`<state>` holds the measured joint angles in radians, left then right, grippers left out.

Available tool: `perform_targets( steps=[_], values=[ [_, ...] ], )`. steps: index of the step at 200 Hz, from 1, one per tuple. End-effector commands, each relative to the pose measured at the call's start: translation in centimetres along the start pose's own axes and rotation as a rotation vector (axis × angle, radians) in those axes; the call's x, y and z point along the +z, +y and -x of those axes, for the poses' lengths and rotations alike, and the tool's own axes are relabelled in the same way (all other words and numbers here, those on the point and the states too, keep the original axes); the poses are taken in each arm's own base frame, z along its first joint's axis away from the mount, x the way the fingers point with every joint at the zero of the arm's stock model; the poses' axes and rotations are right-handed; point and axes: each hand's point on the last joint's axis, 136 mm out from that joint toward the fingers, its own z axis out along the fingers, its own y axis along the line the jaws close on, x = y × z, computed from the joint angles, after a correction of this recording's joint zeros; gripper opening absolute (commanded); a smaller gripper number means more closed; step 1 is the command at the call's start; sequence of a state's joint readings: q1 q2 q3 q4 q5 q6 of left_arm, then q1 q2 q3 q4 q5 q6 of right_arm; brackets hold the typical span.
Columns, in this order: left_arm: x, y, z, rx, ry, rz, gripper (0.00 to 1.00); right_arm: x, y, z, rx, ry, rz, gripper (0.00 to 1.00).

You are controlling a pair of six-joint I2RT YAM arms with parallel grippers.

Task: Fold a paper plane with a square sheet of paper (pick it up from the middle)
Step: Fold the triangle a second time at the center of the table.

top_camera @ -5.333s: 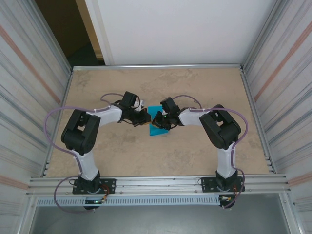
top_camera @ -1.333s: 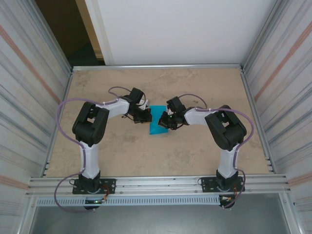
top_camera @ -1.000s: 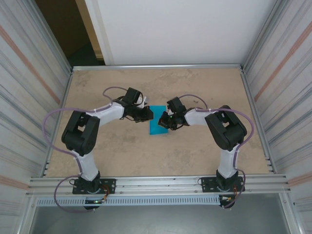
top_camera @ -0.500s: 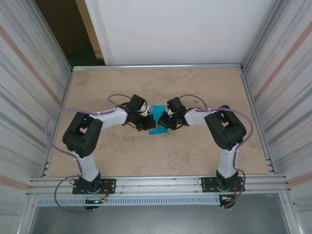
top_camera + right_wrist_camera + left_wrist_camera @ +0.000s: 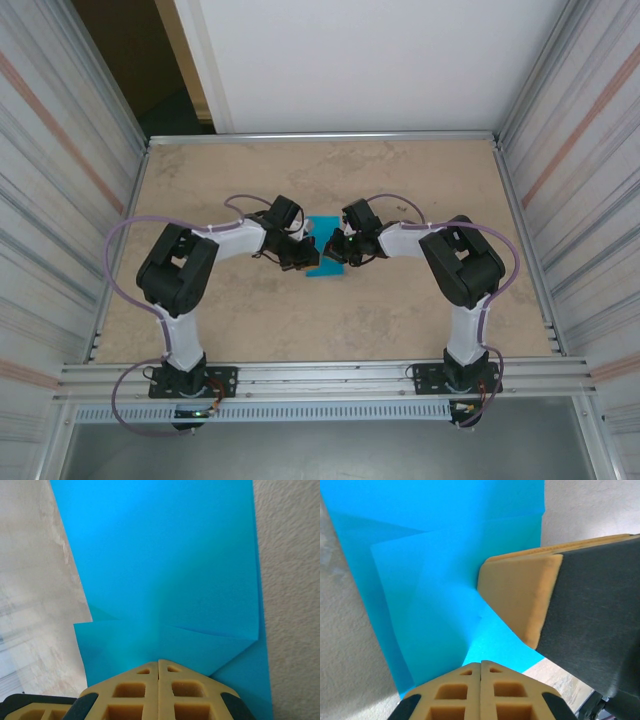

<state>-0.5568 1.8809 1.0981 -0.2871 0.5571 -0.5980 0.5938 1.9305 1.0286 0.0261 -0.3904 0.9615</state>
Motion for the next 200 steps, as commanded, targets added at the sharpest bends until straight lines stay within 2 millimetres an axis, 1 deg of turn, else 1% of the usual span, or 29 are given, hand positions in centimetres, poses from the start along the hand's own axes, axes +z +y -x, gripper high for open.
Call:
perform_targets(
  steps=[1,51,145,200],
  values=[
    [0.4,0.7,-0.4,0.013,0.022,0.028,0.0,1.5,-6.9,-3.0,0.099,0.085,-0.221,0.0],
    [0.6,1.4,-0.7,0.009,0.029,0.041,0.0,1.5,-7.3,-3.2,0.102,0.09,-0.234,0.0],
    [0.9,2.4,-1.2,0.006,0.043,0.052,0.0,1.4,-7.4,-3.2,0.102,0.092,-0.242,0.0],
    [0.9,3.3,-1.7,0.004,0.052,0.068,0.0,1.4,-7.6,-3.2,0.104,0.094,-0.251,0.0]
  ],
)
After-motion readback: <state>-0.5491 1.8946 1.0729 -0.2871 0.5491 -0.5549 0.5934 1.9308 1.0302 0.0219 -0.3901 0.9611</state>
